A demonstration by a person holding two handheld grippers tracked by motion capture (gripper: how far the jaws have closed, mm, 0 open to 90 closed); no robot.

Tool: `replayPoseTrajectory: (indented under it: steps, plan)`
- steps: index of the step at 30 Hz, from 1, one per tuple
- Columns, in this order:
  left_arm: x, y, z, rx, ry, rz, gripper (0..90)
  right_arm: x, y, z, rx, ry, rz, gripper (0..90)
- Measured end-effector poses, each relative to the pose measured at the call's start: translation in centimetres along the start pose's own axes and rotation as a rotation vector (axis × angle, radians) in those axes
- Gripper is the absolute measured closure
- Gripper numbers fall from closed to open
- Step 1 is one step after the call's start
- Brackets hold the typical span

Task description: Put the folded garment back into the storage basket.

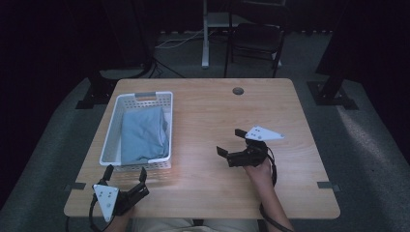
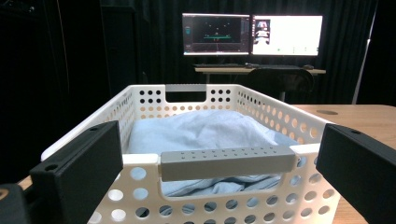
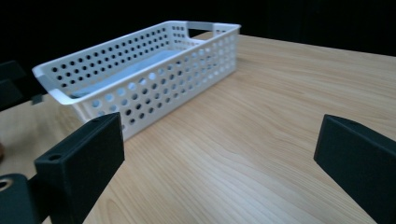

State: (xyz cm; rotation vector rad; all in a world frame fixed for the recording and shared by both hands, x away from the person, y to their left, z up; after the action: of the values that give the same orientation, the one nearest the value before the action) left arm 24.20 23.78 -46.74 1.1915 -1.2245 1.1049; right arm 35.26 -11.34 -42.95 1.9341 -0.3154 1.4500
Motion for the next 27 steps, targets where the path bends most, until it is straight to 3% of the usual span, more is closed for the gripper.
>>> replayPoseTrajectory:
  steps: [5, 21, 27]
  plan:
    - [0.0, 0.0, 0.0, 0.0, 0.0, 0.0, 1.8, -0.5, 1.0, 0.5, -0.015, -0.004, 0.0, 1.4]
    - [0.0, 0.0, 0.0, 0.003, 0.0, -0.003, 1.8, -3.8, 5.9, 3.2, -0.1, -0.08, 0.025, 1.4]
    - [0.0, 0.0, 0.0, 0.003, 0.0, -0.003, 1.7, -4.9, 7.1, 3.7, -0.132, -0.09, 0.01, 1.4]
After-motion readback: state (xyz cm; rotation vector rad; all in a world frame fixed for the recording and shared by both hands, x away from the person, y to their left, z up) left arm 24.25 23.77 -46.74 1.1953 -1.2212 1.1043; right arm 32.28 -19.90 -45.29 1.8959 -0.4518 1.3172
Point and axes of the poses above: each handheld gripper's, and its own axes: y roughly backward along the jaws, x roughly out of its top, z roughly to its right, the point moved 4 cm from there along -y, roughly forward along the jaws, and after that the axes turned 6 degrees about -z, right-handed, at the moved point
